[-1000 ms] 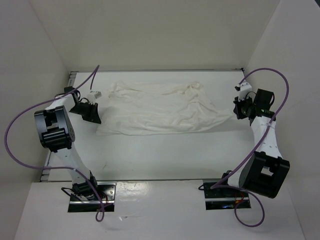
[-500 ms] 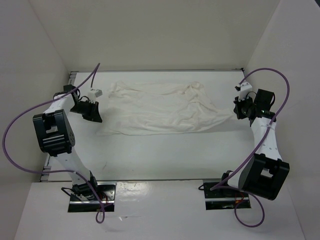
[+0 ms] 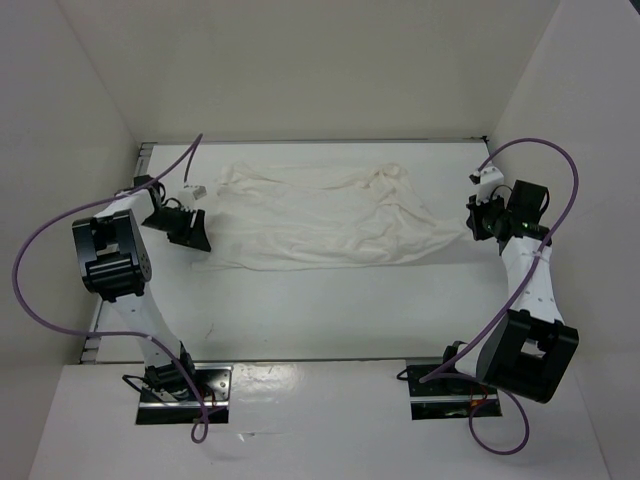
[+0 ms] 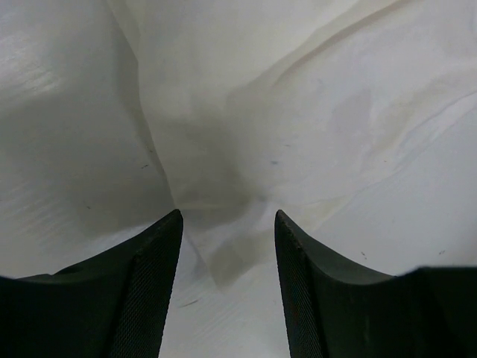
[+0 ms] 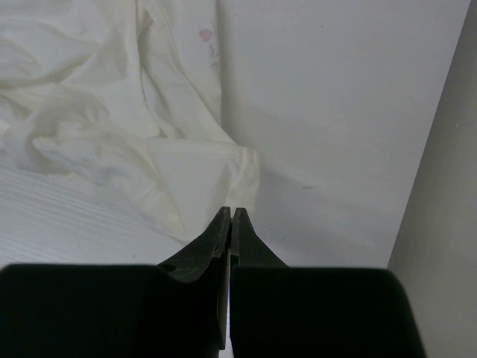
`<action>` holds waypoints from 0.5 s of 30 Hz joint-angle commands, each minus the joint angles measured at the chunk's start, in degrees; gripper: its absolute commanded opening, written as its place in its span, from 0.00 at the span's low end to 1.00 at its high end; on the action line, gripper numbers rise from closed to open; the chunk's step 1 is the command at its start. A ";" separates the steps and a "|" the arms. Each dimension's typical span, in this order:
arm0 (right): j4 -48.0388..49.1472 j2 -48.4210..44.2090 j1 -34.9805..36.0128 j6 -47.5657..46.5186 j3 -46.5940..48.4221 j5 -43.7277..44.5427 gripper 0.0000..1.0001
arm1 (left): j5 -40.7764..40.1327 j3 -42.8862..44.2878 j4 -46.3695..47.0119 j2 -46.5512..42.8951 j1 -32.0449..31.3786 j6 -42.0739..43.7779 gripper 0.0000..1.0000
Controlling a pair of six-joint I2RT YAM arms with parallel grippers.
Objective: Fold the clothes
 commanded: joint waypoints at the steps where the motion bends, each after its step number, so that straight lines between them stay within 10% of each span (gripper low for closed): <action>1: 1.37 -2.36 -0.50 -0.65 -0.58 -1.24 0.00 | -1.21 0.83 1.59 2.55 0.28 -1.61 0.60; 11: 1.37 -1.83 -0.50 -1.17 -0.58 -1.24 0.00 | -4.64 0.83 3.52 3.78 0.28 -2.14 0.55; 15: 1.37 -1.83 -0.50 -1.17 -0.05 -1.24 0.00 | -4.64 0.22 2.38 4.92 -0.24 -1.00 0.17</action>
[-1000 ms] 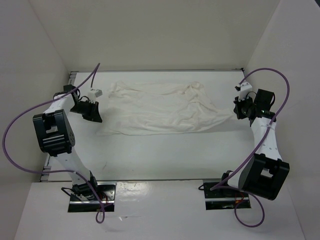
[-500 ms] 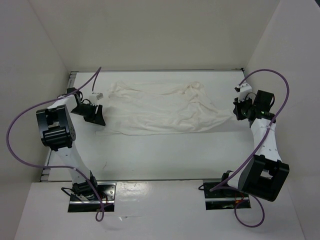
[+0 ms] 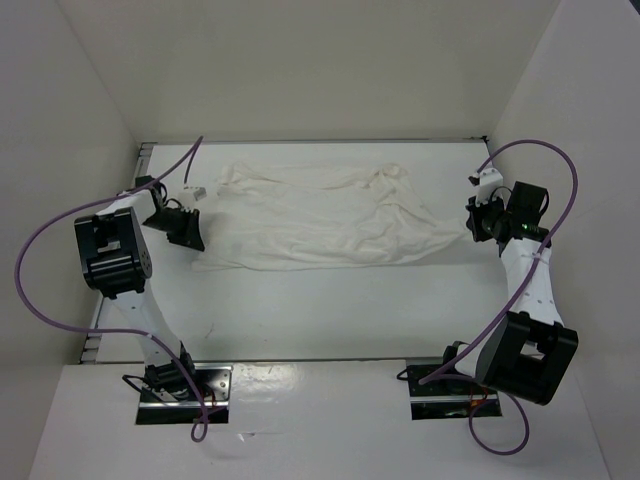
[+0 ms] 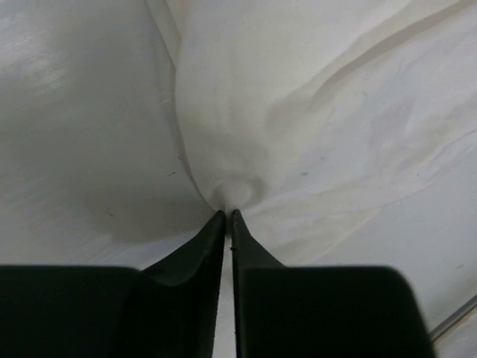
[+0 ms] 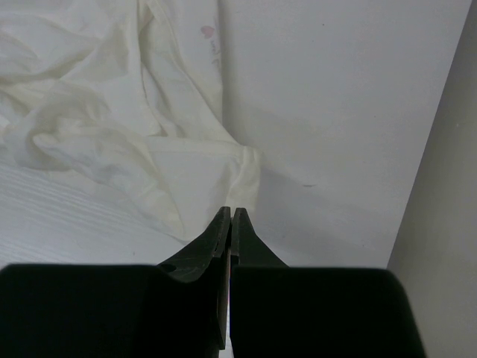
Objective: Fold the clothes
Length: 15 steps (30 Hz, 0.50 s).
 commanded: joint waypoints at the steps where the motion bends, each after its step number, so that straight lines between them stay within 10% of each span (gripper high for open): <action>1: 1.37 -1.09 -0.50 -0.69 0.69 -1.20 0.00 | -1.08 -0.76 -0.01 1.95 -0.23 0.93 0.11; 15: 0.84 -1.09 -1.02 -0.69 2.62 -1.12 0.00 | 1.90 5.37 -4.58 -9.90 0.47 0.23 0.00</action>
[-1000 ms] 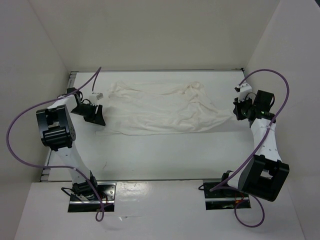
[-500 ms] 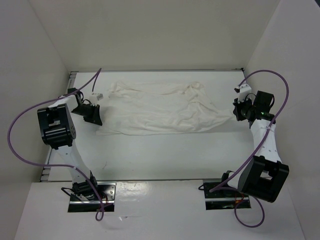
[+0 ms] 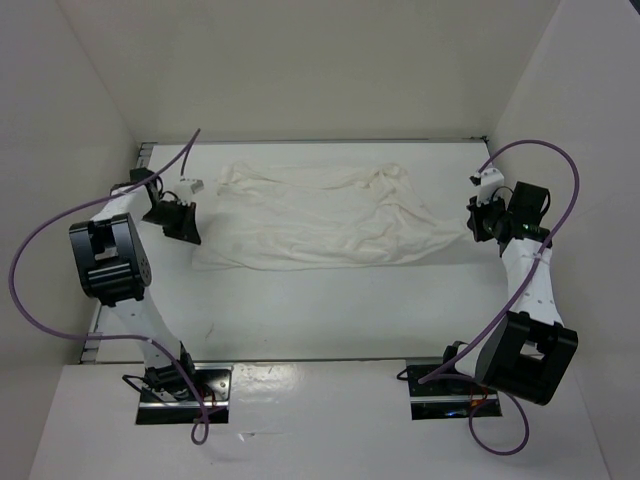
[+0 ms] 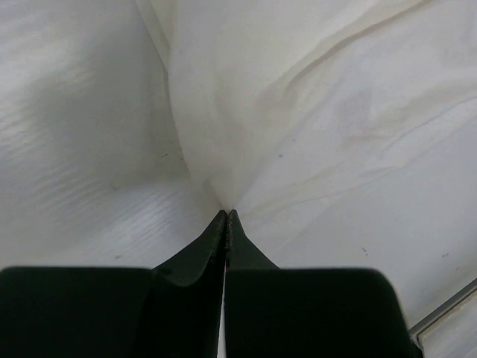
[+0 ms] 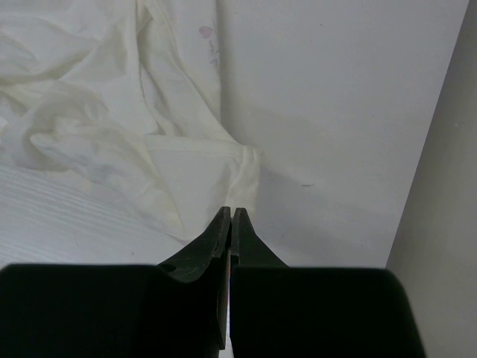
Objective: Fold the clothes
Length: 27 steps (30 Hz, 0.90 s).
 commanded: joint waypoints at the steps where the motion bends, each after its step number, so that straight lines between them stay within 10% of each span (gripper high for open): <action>1: 0.87 -1.09 -0.54 -0.56 2.58 -0.67 0.00 | 2.54 5.42 -2.74 -7.78 0.54 -0.19 0.00; 27: 0.95 -3.64 -7.75 8.57 14.44 -5.33 0.00 | 12.21 11.49 -3.53 -19.48 11.00 -4.67 0.00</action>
